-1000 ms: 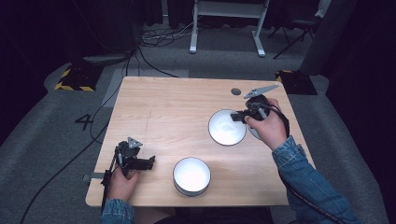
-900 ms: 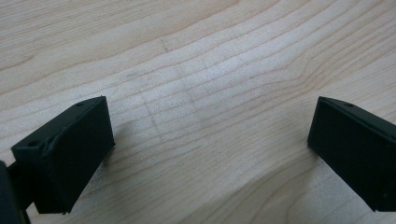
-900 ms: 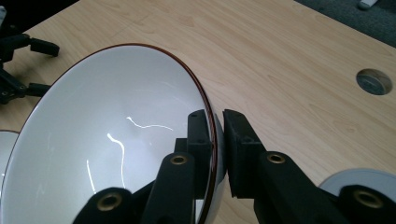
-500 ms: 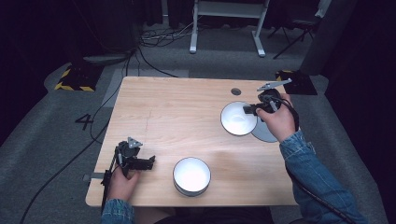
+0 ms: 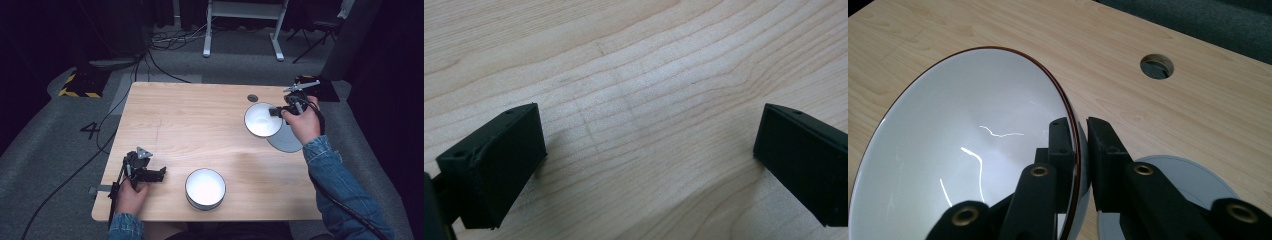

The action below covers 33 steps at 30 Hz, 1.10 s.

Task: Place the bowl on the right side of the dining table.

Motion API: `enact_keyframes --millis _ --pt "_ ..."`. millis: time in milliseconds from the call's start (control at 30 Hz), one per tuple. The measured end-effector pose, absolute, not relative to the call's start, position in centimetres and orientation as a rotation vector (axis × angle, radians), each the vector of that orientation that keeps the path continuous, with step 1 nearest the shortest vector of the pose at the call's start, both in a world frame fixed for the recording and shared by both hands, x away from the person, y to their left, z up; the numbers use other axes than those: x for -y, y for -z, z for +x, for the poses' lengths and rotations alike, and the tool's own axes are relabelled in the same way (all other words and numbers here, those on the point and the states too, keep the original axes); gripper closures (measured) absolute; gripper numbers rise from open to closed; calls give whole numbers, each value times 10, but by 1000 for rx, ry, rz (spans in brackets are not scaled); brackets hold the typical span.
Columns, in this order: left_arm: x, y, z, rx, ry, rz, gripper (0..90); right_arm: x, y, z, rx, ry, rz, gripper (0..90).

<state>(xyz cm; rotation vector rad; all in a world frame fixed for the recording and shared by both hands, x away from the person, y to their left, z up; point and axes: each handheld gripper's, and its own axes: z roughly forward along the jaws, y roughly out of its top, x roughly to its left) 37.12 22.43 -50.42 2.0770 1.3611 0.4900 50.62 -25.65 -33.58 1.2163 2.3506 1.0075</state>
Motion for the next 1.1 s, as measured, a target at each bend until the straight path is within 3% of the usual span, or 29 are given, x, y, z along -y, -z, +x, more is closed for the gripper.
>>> enact_keyframes --millis 1100 --pt "-224 504 371 -1361 -492 2076 4 320 358 534 -2236 -875 1434 813"
